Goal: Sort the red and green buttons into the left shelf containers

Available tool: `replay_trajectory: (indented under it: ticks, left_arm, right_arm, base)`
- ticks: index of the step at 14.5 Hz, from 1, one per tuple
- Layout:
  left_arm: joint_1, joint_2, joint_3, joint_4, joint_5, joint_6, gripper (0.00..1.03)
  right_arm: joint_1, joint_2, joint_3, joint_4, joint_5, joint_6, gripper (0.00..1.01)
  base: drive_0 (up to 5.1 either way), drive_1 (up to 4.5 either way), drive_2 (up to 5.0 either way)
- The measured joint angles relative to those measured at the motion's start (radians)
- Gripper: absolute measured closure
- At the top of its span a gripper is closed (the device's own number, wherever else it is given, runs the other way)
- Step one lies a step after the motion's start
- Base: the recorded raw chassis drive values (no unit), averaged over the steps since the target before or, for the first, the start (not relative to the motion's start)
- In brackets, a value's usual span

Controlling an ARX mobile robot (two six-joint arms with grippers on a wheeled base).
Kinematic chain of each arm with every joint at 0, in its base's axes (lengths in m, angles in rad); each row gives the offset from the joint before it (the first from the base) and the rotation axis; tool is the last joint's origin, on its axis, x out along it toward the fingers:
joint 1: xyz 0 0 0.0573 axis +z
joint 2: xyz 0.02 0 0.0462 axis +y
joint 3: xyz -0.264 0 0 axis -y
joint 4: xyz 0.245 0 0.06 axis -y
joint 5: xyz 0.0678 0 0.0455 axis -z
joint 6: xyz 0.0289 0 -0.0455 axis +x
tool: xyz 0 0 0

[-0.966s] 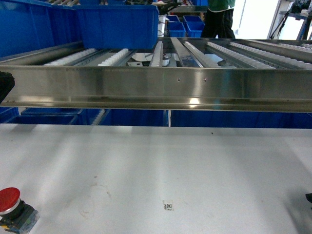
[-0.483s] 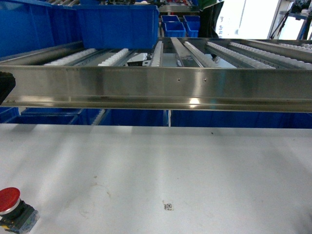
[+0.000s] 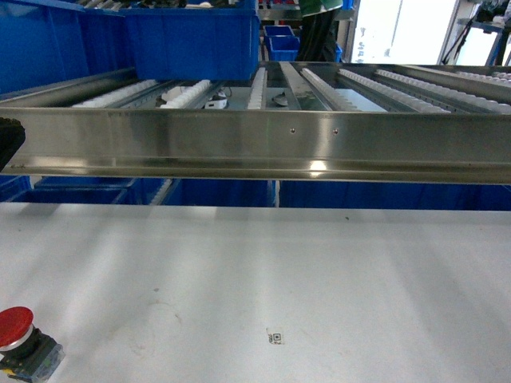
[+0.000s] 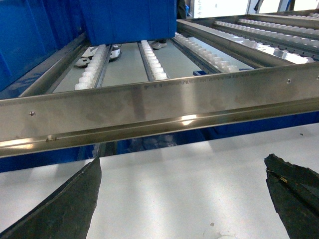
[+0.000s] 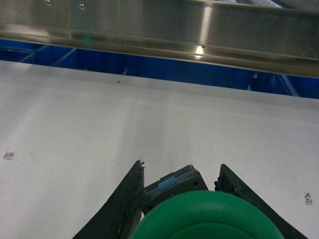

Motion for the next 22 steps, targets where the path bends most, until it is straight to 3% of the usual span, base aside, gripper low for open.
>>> replay_trajectory:
  ticks: [2,4,7,8,9,11,17,20,22]
  left_arm:
    - [0.000,0.000,0.000,0.000,0.000,0.000,0.05]
    - [-0.002,0.000,0.000,-0.002,-0.004,0.000,0.05]
    - [-0.022,0.024,-0.027,0.015,-0.135,0.002,0.05]
    - [-0.019,0.106,-0.032,0.004,-0.194,-0.034,0.05]
    - [-0.023,0.178,-0.032,-0.005,-0.209,-0.077,0.05]
    - [-0.045,0.270,-0.030,-0.043,-0.191,-0.127,0.05]
    - [-0.104,0.439,-0.005,-0.079,-0.272,-0.178,0.05]
    - [-0.143,0.507,-0.003,-0.057,-0.272,-0.212,0.05]
    - [-0.135,0.542,-0.003,-0.030,-0.275,-0.218,0.05]
  right_arm:
    - [0.064,-0.256,-0.055,-0.150,0.015,0.005,0.64]
    - [0.078,-0.302,-0.065,-0.165,0.025,0.006,0.64]
    - [0.078,-0.301,-0.065,-0.169,0.027,0.006,0.64]
    - [0.078,-0.301,-0.065,-0.169,0.028,0.006,0.64]
    - [0.078,-0.301,-0.065,-0.169,0.028,0.006,0.64]
    - [0.078,-0.301,-0.065,-0.169,0.027,0.006,0.64]
    - [0.078,-0.301,-0.065,-0.169,0.028,0.006,0.64]
    - [0.078,-0.301,-0.065,-0.169,0.028,0.006,0.64]
    - [0.078,-0.301,-0.065,-0.169,0.028,0.006,0.64]
  base:
    - [0.0,0.00,0.0]
    - [0.0,0.00,0.0]
    - [0.0,0.00,0.0]
    - [0.0,0.00,0.0]
    - [0.0,0.00,0.0]
    - [0.0,0.00,0.0]
    - [0.0,0.00,0.0]
    - [0.0,0.00,0.0]
    - [0.0,0.00,0.0]
